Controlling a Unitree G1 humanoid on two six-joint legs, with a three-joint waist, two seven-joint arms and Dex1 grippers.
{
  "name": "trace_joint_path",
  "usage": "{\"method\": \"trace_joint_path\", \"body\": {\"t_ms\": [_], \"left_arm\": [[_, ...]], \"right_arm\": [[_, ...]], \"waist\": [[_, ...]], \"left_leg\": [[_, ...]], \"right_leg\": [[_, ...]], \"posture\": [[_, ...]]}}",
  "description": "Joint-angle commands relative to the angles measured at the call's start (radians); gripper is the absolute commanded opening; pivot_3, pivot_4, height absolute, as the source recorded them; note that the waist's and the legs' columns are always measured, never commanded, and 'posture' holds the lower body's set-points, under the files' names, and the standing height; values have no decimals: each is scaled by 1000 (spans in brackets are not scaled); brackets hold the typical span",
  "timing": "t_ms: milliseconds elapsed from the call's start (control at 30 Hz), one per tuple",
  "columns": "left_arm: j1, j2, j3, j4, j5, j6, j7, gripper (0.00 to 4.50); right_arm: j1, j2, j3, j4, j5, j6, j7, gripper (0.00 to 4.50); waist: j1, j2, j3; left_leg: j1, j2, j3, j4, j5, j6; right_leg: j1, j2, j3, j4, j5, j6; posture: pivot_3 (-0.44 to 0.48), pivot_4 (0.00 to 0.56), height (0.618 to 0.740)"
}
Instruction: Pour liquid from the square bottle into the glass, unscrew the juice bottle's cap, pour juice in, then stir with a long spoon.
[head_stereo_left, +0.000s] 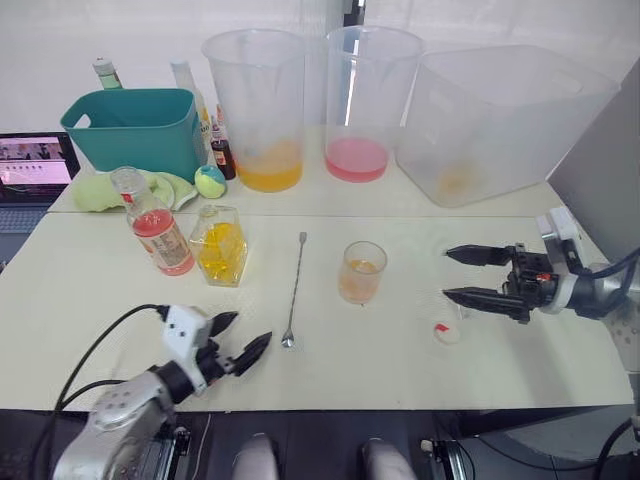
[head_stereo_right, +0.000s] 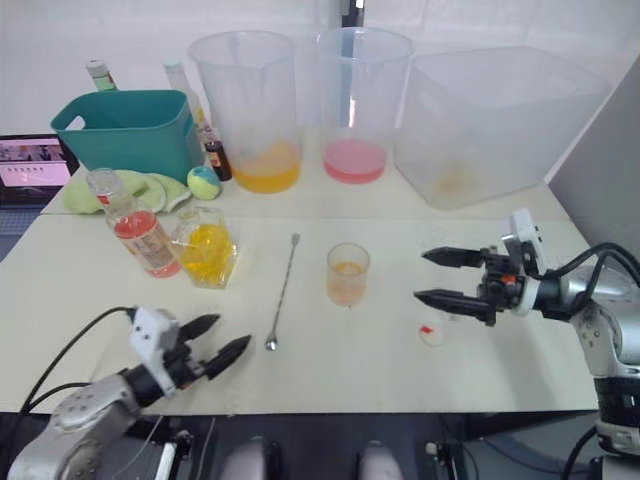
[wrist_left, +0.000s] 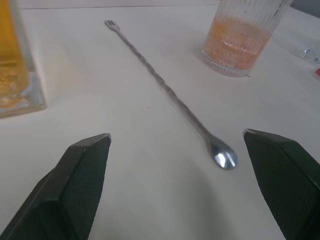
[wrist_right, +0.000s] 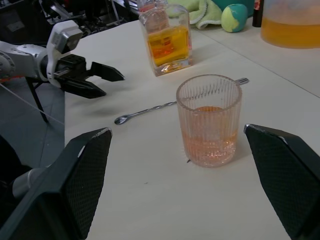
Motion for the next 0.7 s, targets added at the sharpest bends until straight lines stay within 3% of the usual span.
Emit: {"method": "trace_joint_path", "body": {"t_ms": [33, 167, 333, 500, 700], "left_arm": [[-101, -71, -145, -42, 95, 80, 159, 4480], [-198, -167, -269, 10, 185, 140, 279, 4480], [-272, -223, -379, 90, 248, 210, 331, 4480], [-289, -199, -404, 145, 281, 333, 340, 2945], [-284, -169, -426, 142, 292, 330, 308, 921]], "right_arm": [[-29, -5, 4, -76, 26, 11, 17, 4500], [22, -8, -6, -164, 34, 9, 2, 4500], [53, -10, -2, -242, 20, 7, -45, 4500], [55, -7, 8, -289, 31, 26, -77, 4500], [72, -14, -4, -306, 30, 23, -90, 4500]], "waist": [[3, 2, 0], [5, 2, 0], [3, 2, 0], [1, 4, -1], [1, 8, -3]], "left_leg": [[0, 0, 0, 0, 0, 0], [0, -2, -3, 1, 0, 0], [0, -2, -6, 0, 0, 0], [1, -2, -8, 0, 0, 0], [1, -2, -10, 0, 0, 0]], "right_leg": [[0, 0, 0, 0, 0, 0], [3, 0, 0, -1, 0, 1], [4, 1, -1, -1, 0, 1], [6, 1, -3, -1, 0, 1], [7, 0, -5, -2, 0, 0]], "posture": [[0, 150, 724], [0, 150, 724], [0, 150, 724], [0, 150, 724], [0, 150, 724]]}}
